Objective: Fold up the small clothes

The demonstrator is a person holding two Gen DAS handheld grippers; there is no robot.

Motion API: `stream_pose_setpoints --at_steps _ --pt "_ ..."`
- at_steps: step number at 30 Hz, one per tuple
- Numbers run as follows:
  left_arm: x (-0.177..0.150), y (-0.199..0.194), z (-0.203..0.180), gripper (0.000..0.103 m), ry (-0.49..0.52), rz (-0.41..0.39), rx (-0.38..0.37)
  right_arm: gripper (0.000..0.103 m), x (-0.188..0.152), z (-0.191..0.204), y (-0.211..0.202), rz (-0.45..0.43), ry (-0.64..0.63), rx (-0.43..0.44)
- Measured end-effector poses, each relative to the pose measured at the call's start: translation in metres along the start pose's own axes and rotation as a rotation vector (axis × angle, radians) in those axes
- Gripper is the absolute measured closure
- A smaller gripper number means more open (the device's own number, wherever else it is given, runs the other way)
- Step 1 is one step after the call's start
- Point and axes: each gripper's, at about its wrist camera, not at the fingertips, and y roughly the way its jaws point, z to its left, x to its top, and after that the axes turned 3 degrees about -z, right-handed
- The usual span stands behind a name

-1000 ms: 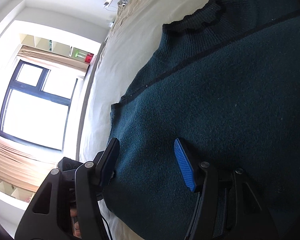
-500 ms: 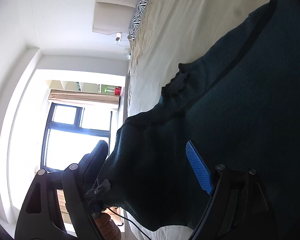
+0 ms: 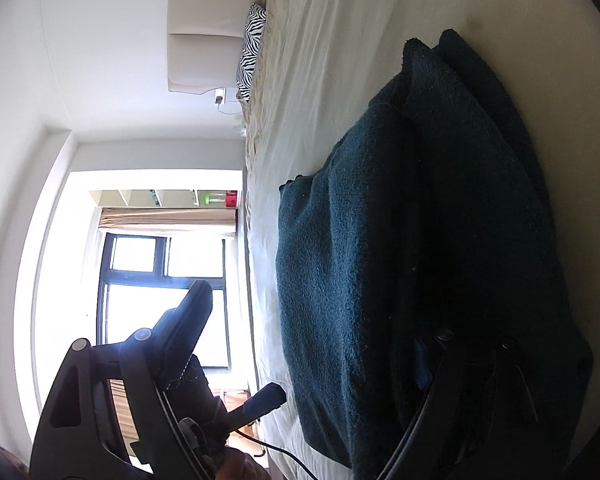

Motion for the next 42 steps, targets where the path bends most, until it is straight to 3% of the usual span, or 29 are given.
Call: stream_pose_setpoints --at_steps 3,7,10,15,16,21,26,30,36,42 --pt "-0.002 -0.026 0.017 0.04 0.014 -0.032 0.062 0.02 0.003 0.01 0.009 0.032 -0.062 -0.065" --pt "-0.006 -0.035 0.045 0.04 -0.045 -0.034 0.081 0.026 0.002 0.02 0.018 0.087 -0.162 -0.213" --pt "-0.01 -0.036 0.051 0.04 -0.039 -0.031 0.073 0.042 0.007 0.018 0.019 0.105 -0.196 -0.295" --pt "-0.007 -0.017 0.038 0.04 0.002 -0.009 0.075 0.085 0.018 0.008 0.001 0.059 -0.197 -0.4" --pt "-0.006 -0.015 0.037 0.04 0.003 -0.007 0.075 0.087 0.01 0.005 -0.008 0.049 -0.208 -0.423" --pt "-0.004 -0.002 0.025 0.04 0.031 -0.001 0.085 0.09 0.012 0.022 -0.019 0.028 -0.319 -0.504" --pt "-0.004 0.007 0.015 0.04 0.077 0.013 0.089 0.091 0.031 0.036 -0.033 -0.001 -0.336 -0.503" --pt "-0.011 0.01 0.014 0.04 0.1 0.033 0.097 0.091 0.036 0.022 -0.045 0.002 -0.312 -0.537" --pt "-0.02 0.023 0.009 0.04 0.169 0.058 0.136 0.091 0.044 -0.002 -0.07 -0.025 -0.253 -0.513" --pt "-0.026 0.038 0.02 0.041 0.172 0.075 0.182 0.091 0.045 -0.016 -0.063 -0.016 -0.251 -0.518"
